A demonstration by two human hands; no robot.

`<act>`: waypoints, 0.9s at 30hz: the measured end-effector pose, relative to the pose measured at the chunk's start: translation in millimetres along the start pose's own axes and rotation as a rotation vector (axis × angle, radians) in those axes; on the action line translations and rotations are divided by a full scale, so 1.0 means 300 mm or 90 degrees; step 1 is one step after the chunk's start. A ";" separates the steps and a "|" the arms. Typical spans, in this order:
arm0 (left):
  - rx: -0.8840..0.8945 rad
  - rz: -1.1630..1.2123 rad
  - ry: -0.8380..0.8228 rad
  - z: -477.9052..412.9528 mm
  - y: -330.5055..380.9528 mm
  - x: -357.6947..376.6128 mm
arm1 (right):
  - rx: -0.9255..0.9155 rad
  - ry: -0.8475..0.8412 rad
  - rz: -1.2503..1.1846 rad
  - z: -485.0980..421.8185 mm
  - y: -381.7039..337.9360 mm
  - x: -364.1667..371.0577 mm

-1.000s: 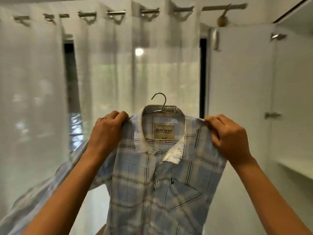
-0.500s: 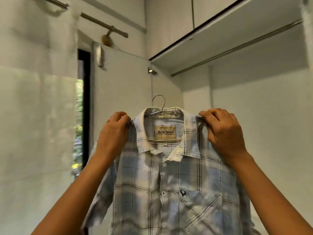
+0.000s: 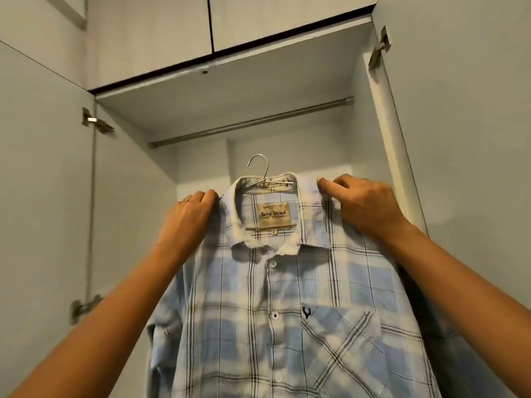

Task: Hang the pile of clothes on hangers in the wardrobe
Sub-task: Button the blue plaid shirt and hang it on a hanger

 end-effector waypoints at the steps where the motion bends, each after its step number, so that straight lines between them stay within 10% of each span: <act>1: -0.016 0.044 -0.009 -0.056 0.016 0.072 | 0.013 -0.030 0.020 -0.005 0.030 0.043; 27: 0.078 0.234 0.022 -0.764 0.420 1.233 | 0.295 -0.315 0.450 -0.194 0.895 1.009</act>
Point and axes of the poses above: each hand's wrist, its own z-axis away from the middle knuckle, its own x-axis out of the palm, y = z × x, the point moved 7 cm from there along -z, towards the middle knuckle, and after that the axes turned 14 degrees about -x, right-handed, at the moved point
